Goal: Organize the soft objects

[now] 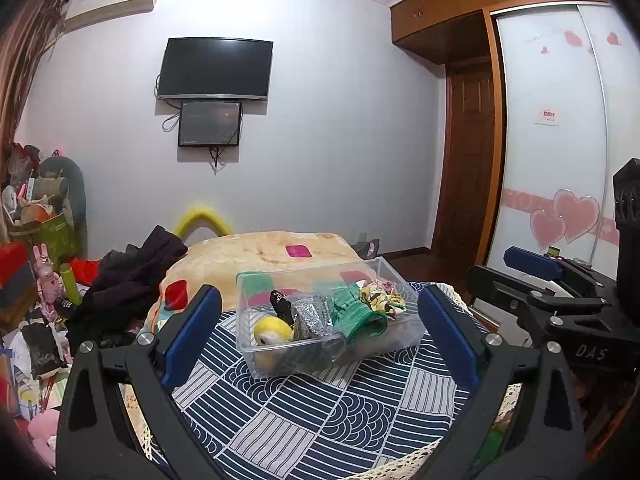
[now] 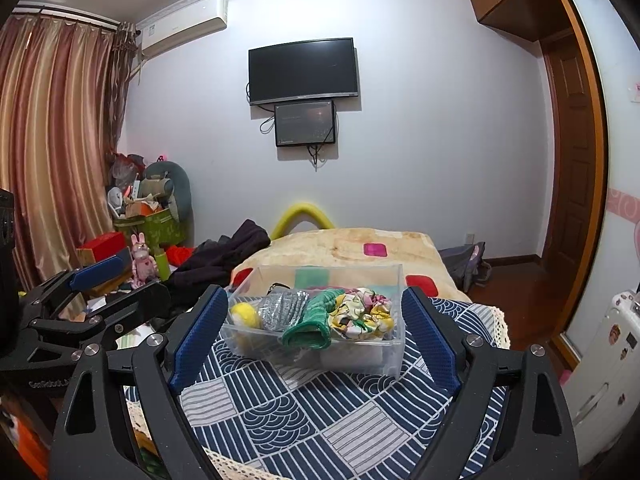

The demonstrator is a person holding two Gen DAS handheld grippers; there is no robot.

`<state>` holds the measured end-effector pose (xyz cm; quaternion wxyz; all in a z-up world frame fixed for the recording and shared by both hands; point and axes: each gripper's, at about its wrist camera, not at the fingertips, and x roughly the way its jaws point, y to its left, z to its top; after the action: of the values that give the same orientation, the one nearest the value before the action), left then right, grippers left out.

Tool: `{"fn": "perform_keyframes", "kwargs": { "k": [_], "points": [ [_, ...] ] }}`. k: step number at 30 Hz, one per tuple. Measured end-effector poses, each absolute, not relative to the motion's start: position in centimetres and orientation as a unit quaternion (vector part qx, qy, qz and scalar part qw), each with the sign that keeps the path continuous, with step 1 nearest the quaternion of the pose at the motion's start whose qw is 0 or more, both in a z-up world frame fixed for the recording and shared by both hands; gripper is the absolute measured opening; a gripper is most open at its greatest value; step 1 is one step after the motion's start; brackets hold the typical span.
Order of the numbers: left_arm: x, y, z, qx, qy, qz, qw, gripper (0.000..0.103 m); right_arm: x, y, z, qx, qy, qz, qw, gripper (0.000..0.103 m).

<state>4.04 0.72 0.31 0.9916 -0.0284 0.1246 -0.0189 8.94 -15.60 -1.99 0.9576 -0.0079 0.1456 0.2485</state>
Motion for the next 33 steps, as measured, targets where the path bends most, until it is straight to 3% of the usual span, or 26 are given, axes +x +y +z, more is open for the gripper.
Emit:
{"fn": "perform_keyframes", "kwargs": {
  "k": [33],
  "points": [
    [4.19, 1.04, -0.12, -0.041, 0.133, -0.027, 0.990, 0.100, 8.90, -15.58, -2.14, -0.010, 0.149, 0.249, 0.957, 0.089]
  ]
}}
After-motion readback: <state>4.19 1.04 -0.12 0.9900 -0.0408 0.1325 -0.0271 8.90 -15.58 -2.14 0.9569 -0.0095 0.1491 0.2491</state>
